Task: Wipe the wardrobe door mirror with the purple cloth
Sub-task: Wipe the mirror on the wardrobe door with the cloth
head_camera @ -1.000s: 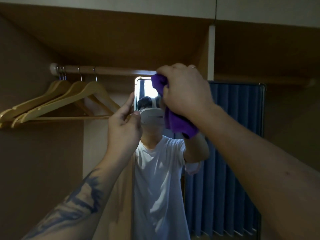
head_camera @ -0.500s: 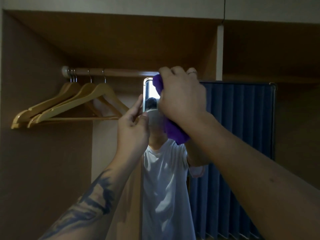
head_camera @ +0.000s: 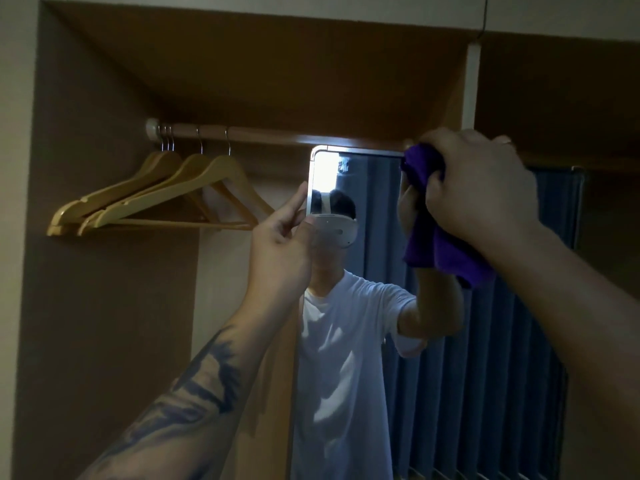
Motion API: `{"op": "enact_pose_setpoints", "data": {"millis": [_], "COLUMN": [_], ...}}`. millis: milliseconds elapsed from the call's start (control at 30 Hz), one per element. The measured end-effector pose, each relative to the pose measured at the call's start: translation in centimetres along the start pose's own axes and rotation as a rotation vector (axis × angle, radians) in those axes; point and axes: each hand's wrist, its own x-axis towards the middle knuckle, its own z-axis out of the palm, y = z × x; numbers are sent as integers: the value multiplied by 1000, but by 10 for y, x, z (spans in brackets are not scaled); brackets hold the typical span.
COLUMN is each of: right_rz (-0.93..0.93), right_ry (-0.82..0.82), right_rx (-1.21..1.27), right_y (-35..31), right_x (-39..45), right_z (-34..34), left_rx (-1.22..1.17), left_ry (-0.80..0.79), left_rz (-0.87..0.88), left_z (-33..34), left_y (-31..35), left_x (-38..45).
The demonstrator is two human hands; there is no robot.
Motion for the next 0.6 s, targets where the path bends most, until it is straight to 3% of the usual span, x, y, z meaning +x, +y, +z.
{"op": "enact_pose_setpoints", "data": {"millis": [100, 300, 467, 600], "right_rz": [56, -237, -283, -86], "right_ry": [-13, -21, -94, -87], "right_rx": [-9, 36, 120, 78], "right_y": [-31, -92, -53, 0], "right_x": [5, 9, 11, 5], "right_z": [1, 14, 5, -6], "left_rx": [-12, -30, -19, 8], "left_ry": [13, -18, -4, 6], "left_rz": [-8, -1, 11, 24], "left_z": [0, -1, -1, -2], "left_y": [-2, 6, 5, 0], "left_x": [0, -4, -2, 0]}}
